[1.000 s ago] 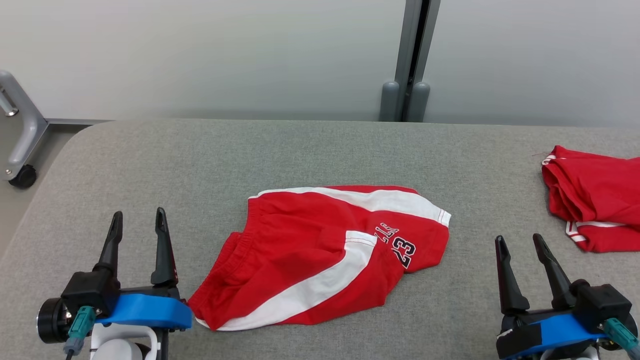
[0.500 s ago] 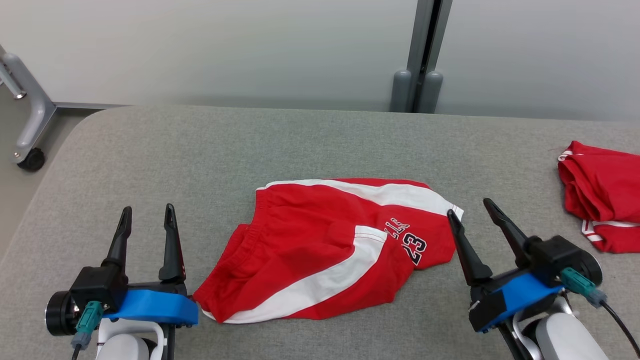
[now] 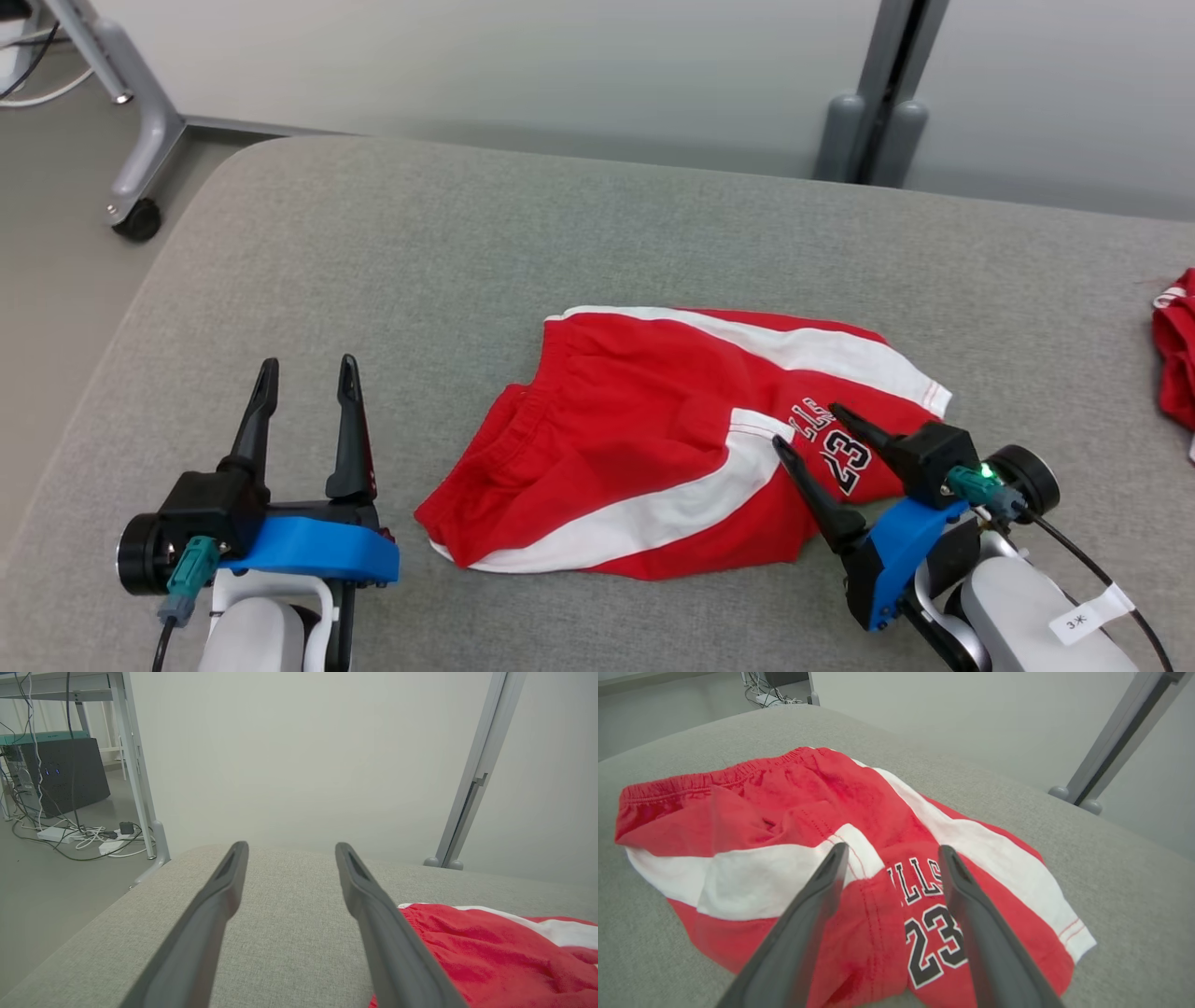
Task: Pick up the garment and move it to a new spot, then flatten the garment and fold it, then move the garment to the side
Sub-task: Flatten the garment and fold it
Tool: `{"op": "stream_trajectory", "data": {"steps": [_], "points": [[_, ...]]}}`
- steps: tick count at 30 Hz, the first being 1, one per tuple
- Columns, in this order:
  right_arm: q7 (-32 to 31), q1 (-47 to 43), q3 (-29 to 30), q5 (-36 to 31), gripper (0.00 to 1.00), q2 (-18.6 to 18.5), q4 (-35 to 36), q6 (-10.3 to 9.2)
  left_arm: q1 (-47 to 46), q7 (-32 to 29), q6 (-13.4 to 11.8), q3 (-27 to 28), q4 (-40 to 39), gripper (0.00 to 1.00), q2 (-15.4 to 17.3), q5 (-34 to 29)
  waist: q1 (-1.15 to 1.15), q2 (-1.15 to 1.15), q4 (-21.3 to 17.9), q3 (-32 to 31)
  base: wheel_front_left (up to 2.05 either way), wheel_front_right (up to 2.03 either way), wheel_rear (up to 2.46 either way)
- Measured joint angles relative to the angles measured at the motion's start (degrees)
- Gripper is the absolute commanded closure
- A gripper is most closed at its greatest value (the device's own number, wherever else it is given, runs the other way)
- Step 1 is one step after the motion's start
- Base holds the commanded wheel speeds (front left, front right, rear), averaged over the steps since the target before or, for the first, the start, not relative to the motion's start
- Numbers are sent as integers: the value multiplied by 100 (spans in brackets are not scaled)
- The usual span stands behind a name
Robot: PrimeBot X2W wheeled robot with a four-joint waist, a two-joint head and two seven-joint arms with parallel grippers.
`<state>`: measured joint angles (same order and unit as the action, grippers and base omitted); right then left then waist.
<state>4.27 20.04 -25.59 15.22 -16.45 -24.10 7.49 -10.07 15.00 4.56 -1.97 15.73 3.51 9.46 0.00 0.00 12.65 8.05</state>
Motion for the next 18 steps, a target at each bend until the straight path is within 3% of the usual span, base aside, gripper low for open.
{"op": "stream_trajectory", "data": {"steps": [8,9,10,11,18], "points": [[86,202,-615,468,0,-132,-637,0,-103,0,11,-53,34,0,-34,1,0,0,238,153,0,0,0],[125,233,-687,511,44,-146,-669,0,-118,0,11,-57,37,0,-36,1,0,0,257,163,0,0,0],[202,257,-750,548,76,-153,-682,0,-126,0,11,-60,38,0,-37,1,0,0,268,170,0,0,0],[278,292,-786,565,100,-152,-695,0,-132,0,11,-67,41,0,-40,1,0,0,277,172,0,0,0],[793,323,-780,660,100,-174,-672,0,-85,0,-7,-40,60,0,-52,3,0,0,138,92,0,0,0]]}}
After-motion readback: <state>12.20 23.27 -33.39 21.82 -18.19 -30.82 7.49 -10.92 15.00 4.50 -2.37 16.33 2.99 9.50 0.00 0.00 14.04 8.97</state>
